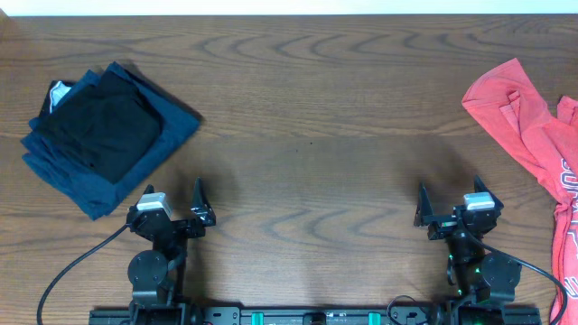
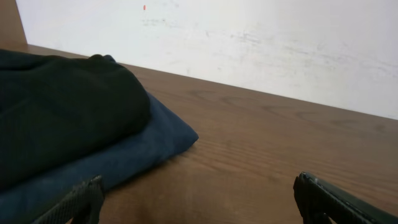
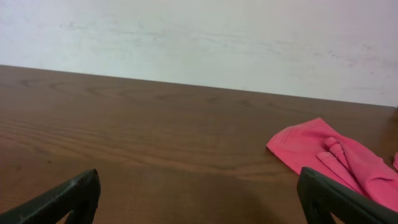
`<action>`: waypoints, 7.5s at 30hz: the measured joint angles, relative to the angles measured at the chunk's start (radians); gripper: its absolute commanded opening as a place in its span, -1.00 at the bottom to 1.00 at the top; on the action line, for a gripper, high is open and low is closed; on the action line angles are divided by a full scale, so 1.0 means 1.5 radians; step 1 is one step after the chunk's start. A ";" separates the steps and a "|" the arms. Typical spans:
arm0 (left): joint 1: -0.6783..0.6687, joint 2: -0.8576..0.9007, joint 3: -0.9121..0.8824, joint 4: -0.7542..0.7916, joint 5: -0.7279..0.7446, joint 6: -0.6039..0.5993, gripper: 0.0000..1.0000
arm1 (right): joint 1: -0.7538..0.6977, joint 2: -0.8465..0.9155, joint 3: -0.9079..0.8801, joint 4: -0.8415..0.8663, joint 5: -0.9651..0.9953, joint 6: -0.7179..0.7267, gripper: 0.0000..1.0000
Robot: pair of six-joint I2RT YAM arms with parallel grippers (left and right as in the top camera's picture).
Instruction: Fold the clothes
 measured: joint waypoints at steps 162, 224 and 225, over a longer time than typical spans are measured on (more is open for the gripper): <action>0.001 0.688 0.535 -0.434 0.053 0.007 0.96 | -0.098 1.128 0.704 -0.351 0.041 0.150 0.99; 0.001 0.708 0.535 -0.365 0.174 -0.040 0.96 | 0.014 1.088 0.708 -0.376 0.264 0.186 0.78; 0.001 0.717 0.535 -0.365 0.195 -0.043 0.96 | -0.005 1.088 0.707 -0.380 0.265 0.186 0.78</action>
